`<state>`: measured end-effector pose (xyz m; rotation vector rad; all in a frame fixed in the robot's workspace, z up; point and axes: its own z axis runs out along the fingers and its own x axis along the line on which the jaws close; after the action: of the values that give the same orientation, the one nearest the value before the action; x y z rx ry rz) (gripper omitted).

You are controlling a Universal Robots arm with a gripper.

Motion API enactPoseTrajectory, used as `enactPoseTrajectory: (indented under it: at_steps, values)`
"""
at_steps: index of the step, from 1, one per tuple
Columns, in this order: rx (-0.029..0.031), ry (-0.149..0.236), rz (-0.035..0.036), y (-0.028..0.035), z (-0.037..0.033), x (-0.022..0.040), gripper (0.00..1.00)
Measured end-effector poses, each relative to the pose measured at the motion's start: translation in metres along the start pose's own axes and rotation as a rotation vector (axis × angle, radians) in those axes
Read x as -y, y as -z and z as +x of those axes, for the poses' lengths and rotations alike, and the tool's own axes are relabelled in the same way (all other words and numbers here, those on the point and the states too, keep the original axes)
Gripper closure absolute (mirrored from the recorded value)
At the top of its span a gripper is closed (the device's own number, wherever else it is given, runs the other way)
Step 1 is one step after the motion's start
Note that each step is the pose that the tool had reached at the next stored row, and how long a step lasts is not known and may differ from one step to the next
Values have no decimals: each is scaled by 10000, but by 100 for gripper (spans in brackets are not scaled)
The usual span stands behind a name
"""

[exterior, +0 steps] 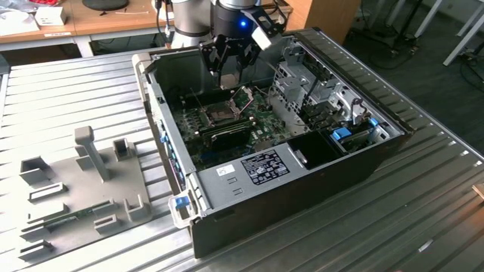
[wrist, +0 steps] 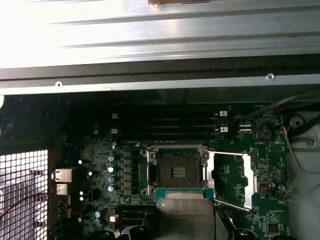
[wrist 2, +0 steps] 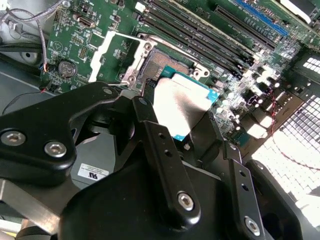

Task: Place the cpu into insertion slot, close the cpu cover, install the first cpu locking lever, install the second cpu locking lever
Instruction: 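Place the cpu into insertion slot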

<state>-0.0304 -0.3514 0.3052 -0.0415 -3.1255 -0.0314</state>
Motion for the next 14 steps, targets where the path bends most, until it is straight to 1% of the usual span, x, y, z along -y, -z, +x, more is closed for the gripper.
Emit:
enactPoseTrajectory:
  at_steps: [3, 4, 9, 14]
  values:
    - [4, 0, -8, -4, 0, 0, 46]
    - [9, 0, -26, -9, 0, 0, 46]
    - [25, 2, -69, -35, 6, -9, 46]
    - [29, 1, -100, -107, 15, -8, 46]
